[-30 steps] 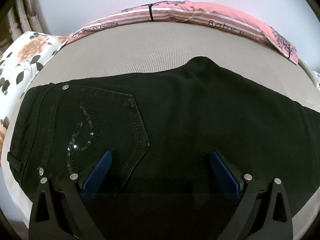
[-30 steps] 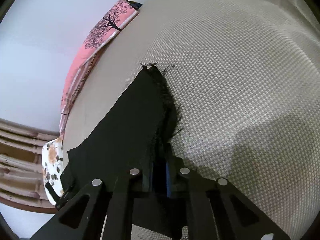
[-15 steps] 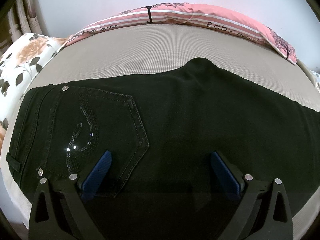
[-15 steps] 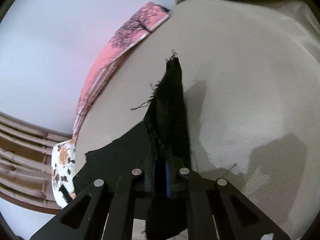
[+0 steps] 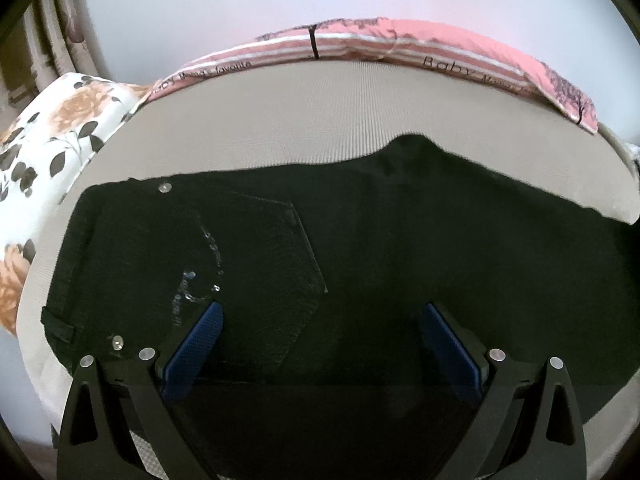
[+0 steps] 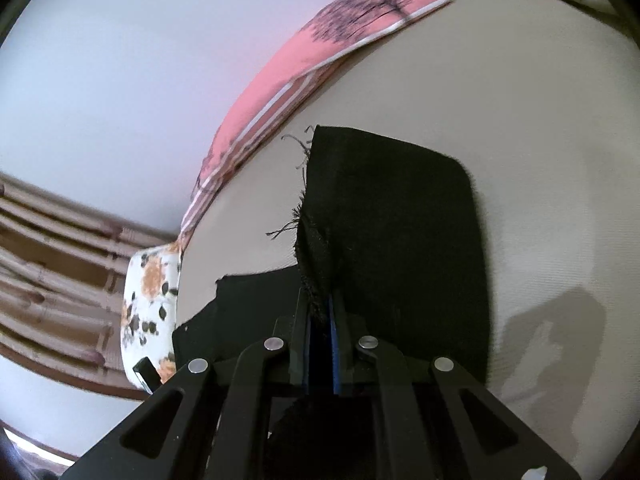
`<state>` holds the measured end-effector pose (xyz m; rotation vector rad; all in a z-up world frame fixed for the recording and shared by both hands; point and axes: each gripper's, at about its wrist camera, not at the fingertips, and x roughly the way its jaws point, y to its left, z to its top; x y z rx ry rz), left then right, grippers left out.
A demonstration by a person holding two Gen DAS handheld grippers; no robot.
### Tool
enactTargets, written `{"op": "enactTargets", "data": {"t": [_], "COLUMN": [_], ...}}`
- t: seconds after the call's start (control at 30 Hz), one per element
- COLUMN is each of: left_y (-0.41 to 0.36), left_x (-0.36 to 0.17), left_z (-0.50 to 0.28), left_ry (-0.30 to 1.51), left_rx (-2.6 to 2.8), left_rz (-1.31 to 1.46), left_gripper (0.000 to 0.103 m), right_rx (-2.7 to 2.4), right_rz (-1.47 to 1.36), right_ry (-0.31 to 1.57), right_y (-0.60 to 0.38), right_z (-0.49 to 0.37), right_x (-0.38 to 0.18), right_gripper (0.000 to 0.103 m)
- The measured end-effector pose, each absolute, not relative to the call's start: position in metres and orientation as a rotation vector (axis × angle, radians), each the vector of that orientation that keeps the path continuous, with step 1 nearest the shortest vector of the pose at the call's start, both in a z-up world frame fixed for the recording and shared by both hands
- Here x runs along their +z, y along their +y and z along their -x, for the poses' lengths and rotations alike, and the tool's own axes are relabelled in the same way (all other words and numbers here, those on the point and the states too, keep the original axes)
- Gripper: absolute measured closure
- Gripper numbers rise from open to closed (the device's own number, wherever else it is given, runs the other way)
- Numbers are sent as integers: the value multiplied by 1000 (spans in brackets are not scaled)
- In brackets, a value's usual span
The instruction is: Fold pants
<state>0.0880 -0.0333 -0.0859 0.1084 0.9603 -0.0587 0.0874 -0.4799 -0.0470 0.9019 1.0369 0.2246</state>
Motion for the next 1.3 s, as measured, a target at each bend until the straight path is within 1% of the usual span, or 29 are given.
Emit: {"op": "enactTargets", "data": {"t": [0.3, 0.57, 0.83, 1.0, 1.03, 1.07, 1.1, 1.13, 1.23, 1.27, 1.3], "left_y": [-15, 8, 18, 20, 20, 21, 22, 23, 24, 23, 22], "left_x": [-69, -60, -54, -53, -53, -54, -54, -54, -54, -54, -53], "left_z": [-84, -79, -77, -78, -79, -79, -80, -80, -79, -79, -78], "left_ry": [968, 974, 976, 994, 999, 1009, 1015, 1022, 1046, 1051, 1058], "left_rx": [-93, -86, -137, -174, -173, -174, -175, -177, -212, -226, -246], "left_rz": [-29, 44, 82, 112, 116, 126, 132, 140, 176, 185, 194], "left_gripper": [4, 4, 4, 4, 4, 4, 4, 4, 5, 8, 14], "right_rx": [338, 457, 519, 557, 567, 575, 578, 574, 545, 534, 521], "right_rz": [-877, -745, -619, -561, -552, -541, -526, -507, -475, -479, -493], "right_ry": [1132, 1236, 1336, 1402, 1401, 1399, 1394, 1379, 1348, 1341, 1332], "right_y": [-401, -311, -251, -231, -229, -227, -227, -227, -237, -243, -251], "right_z": [-133, -160, -165, -160, -158, -156, -153, -149, -138, -135, -132], "right_x": [-62, -73, -91, -99, -95, -93, -90, -85, -74, -72, -69], "right_gripper": [95, 95, 94, 82, 75, 71, 60, 56, 56, 56, 56]}}
